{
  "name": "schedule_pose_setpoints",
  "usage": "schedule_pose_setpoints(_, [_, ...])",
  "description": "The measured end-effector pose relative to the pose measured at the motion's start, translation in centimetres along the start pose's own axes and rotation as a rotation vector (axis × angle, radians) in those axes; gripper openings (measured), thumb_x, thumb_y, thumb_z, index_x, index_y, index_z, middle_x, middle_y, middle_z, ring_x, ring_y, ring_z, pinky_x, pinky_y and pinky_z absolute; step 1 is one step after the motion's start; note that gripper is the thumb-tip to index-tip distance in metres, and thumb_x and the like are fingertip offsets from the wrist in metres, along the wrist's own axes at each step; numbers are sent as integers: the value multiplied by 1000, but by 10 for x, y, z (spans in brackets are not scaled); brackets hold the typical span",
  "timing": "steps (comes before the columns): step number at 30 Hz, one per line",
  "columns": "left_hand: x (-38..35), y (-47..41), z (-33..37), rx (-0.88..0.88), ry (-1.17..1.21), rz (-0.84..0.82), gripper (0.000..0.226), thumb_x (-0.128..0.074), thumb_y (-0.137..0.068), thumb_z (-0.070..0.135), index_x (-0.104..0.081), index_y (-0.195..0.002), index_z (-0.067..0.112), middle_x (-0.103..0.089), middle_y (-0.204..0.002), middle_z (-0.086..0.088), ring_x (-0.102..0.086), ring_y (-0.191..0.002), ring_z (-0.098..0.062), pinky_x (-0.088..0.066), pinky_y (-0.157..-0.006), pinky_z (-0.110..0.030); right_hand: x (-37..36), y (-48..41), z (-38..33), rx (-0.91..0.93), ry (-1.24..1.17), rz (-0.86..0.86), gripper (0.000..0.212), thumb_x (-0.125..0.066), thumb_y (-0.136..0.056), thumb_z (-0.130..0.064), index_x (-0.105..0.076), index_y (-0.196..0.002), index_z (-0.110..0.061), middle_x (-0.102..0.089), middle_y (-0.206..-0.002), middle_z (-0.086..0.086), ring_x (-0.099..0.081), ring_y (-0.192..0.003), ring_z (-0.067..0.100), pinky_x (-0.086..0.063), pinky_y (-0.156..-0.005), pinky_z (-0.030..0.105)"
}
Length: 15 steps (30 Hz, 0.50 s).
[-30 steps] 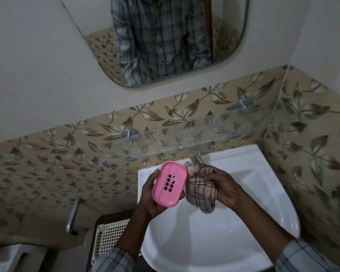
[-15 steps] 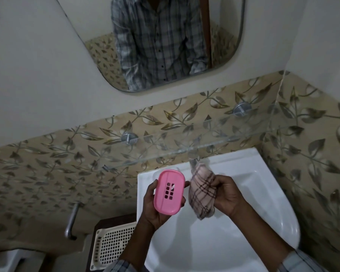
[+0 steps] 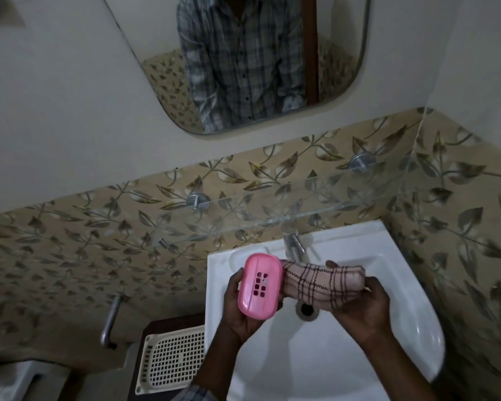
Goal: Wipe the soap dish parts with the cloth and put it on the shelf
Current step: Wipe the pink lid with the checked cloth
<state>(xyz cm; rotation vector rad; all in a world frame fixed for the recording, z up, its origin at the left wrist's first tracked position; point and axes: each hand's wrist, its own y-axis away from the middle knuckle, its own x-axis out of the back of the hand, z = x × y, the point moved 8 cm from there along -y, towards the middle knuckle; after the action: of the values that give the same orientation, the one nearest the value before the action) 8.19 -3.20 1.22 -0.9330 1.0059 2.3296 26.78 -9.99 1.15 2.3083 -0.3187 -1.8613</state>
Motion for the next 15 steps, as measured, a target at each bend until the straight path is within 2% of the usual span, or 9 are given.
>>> schedule_pose_setpoints(2, [-1,4,8,56,-71,-10,74,-86,-63,39,-67,-119,-5,-68,-112,-28,-67,-95,-41,-57,-81,-48,13,3,-9,-98,198,-7,81,-76,-52,-25,-60,-125,7,-58,-130,30,-59,-118,43,-47,-98,60])
schedule_pose_setpoints(4, [-8,6,15,103,-140,-55,76,-82,-69,42,-63,-125,-6,-65,-116,-30,-65,-99,-42,-56,-85,-47,21,7,-15,-212,492,3,79,-76,-63,-36,-57,-130,2,-51,-138,31,-55,-122,44,-38,-105,60])
schedule_pose_setpoints(6, [-20,4,17,146,-183,-111,76,-77,-74,44,-59,-129,-6,-63,-119,-30,-63,-102,-42,-55,-86,-47,28,9,-13,-350,720,17,64,-54,-88,-56,-60,-131,-9,-58,-135,23,-54,-126,41,-39,-108,55])
schedule_pose_setpoints(7, [-27,2,18,162,-207,-128,76,-76,-75,45,-59,-129,-6,-63,-119,-30,-63,-102,-42,-54,-86,-47,28,6,-12,-387,856,-1,64,-42,-94,-60,-63,-128,-10,-62,-131,21,-57,-123,39,-43,-104,51])
schedule_pose_setpoints(8, [-33,1,19,171,-230,-131,75,-76,-74,45,-60,-128,-5,-63,-119,-29,-63,-102,-42,-54,-86,-47,24,2,-10,-396,981,-26,64,-41,-94,-61,-66,-123,-10,-66,-125,20,-61,-118,37,-47,-100,47])
schedule_pose_setpoints(11, [-48,-3,22,201,-276,-139,74,-78,-70,44,-63,-125,-4,-65,-116,-28,-65,-98,-42,-56,-84,-46,0,-11,1,-331,1117,-102,40,-76,-80,-37,-74,-99,-2,-73,-104,23,-69,-99,35,-49,-100,55])
schedule_pose_setpoints(12, [-50,-5,24,203,-305,-133,75,-79,-69,45,-63,-125,-3,-65,-115,-28,-65,-96,-42,-56,-83,-46,-3,-16,1,-297,1109,-88,33,-80,-75,-26,-73,-96,-2,-72,-102,24,-68,-98,36,-45,-103,59])
schedule_pose_setpoints(13, [-51,-5,27,199,-338,-125,76,-80,-69,45,-62,-126,-3,-64,-115,-27,-66,-95,-42,-56,-81,-46,-6,-19,0,-267,1092,-76,33,-81,-72,-22,-72,-98,-2,-71,-105,26,-68,-100,38,-45,-103,59])
schedule_pose_setpoints(15, [-55,-6,33,188,-392,-131,79,-80,-68,44,-59,-128,-2,-64,-115,-27,-66,-92,-42,-57,-79,-46,-13,-24,-4,-235,1084,-102,45,-82,-72,-28,-69,-109,-6,-70,-113,24,-67,-107,39,-50,-100,53])
